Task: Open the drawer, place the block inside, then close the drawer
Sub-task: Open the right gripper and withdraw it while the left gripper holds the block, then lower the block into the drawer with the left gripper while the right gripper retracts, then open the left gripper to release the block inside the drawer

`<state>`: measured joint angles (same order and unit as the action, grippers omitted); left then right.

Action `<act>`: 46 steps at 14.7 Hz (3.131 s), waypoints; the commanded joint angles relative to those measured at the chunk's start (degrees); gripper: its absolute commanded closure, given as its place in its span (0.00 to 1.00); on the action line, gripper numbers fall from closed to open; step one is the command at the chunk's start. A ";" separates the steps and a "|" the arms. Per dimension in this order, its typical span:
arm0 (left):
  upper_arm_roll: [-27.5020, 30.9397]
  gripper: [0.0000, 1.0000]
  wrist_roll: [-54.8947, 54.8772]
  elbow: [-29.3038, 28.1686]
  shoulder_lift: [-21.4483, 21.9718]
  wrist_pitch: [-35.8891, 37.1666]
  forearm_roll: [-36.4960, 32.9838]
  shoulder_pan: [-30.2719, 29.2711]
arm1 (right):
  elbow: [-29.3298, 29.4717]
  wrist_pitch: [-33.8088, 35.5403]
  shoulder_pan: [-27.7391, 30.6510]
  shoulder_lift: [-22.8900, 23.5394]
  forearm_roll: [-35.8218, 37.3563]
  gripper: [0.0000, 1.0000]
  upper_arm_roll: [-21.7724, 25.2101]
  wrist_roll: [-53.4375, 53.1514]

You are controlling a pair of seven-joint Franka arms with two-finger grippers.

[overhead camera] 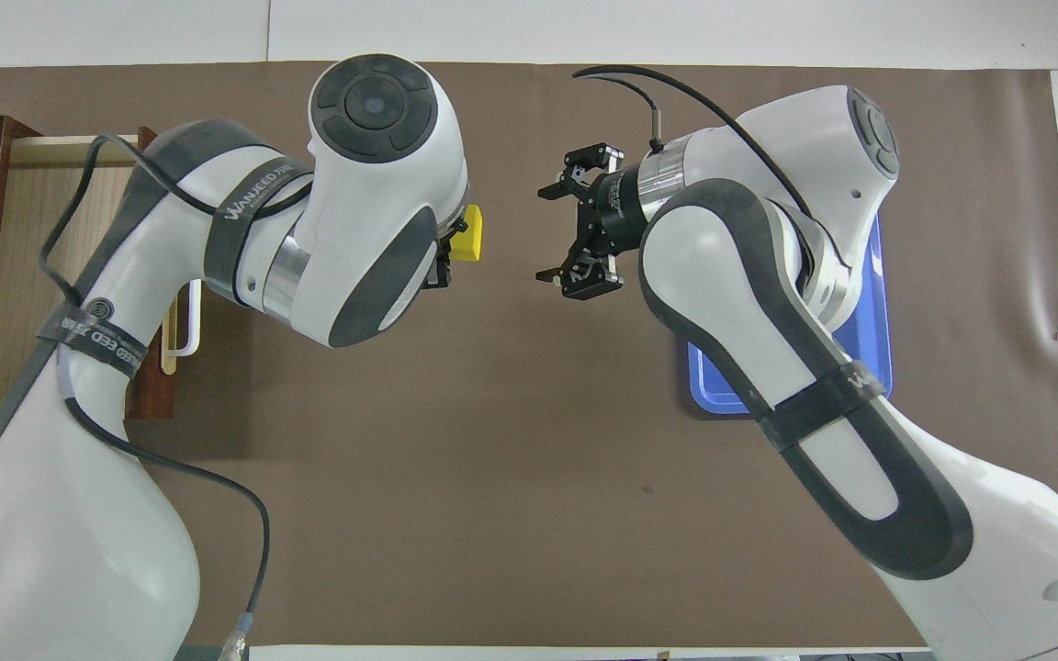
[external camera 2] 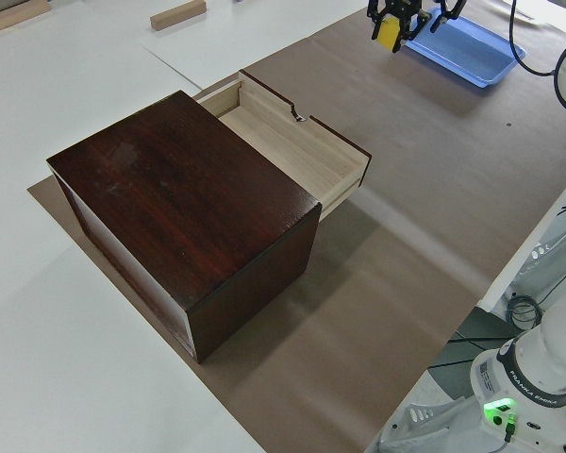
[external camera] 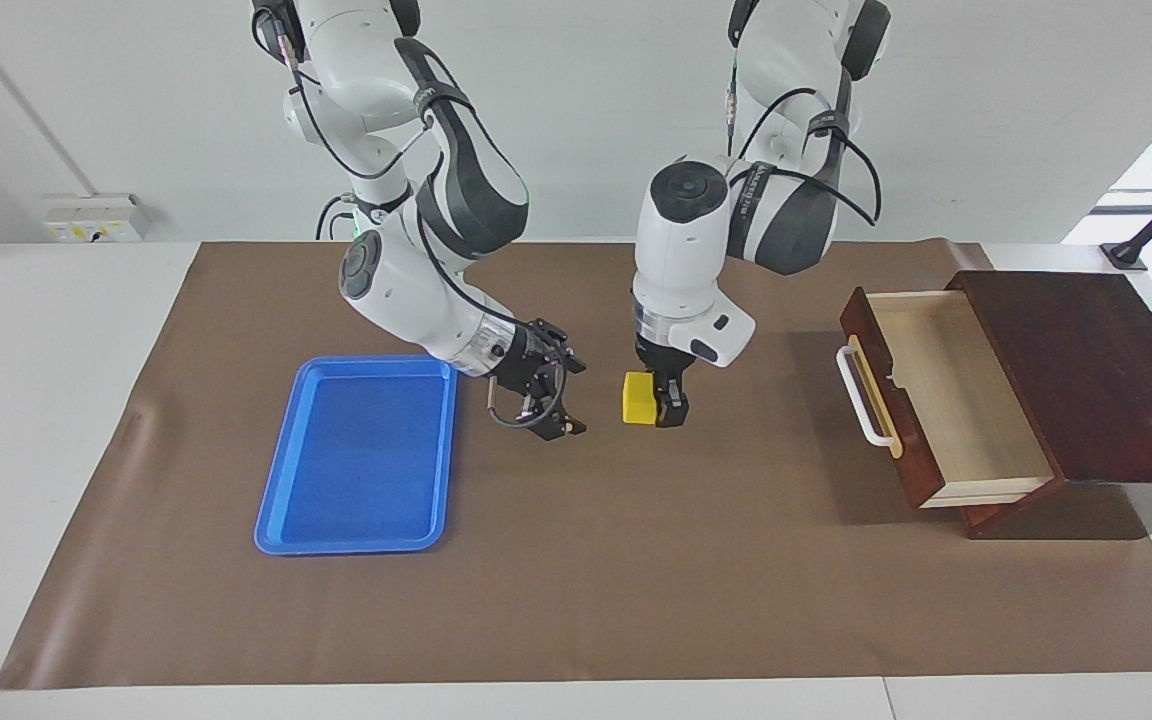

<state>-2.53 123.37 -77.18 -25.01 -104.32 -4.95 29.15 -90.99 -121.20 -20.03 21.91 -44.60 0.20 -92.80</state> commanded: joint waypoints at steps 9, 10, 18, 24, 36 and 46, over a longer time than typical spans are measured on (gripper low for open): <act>-0.19 1.00 -22.98 -0.08 9.36 8.96 2.75 -22.97 | -0.42 15.63 12.46 -11.70 18.47 0.00 -0.11 23.94; -0.10 1.00 -25.35 -0.77 9.62 8.43 2.66 -25.00 | -0.42 17.73 13.60 -13.11 21.98 0.00 -0.11 28.33; 0.16 1.00 -37.50 -22.04 18.06 -7.65 2.05 -33.54 | -0.42 26.27 20.64 -20.68 39.22 0.00 -0.11 62.61; 0.16 1.00 -38.38 -29.77 19.29 -13.89 2.04 -35.83 | -1.03 32.95 21.61 -23.05 44.42 0.00 -0.28 78.21; 0.16 1.00 -32.58 -37.43 20.35 -20.49 2.04 -35.39 | -4.02 35.25 18.71 -24.99 44.34 0.00 -0.90 81.99; -0.01 0.73 -33.71 -37.78 20.44 -20.22 1.96 -34.42 | -5.25 34.63 18.80 -25.60 44.34 0.00 -0.90 81.99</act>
<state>-3.17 90.47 -112.85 -6.52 -123.62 -3.22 -6.05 -93.93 -85.31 -1.67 -1.83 -1.11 -0.52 -12.46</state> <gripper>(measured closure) 0.432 0.000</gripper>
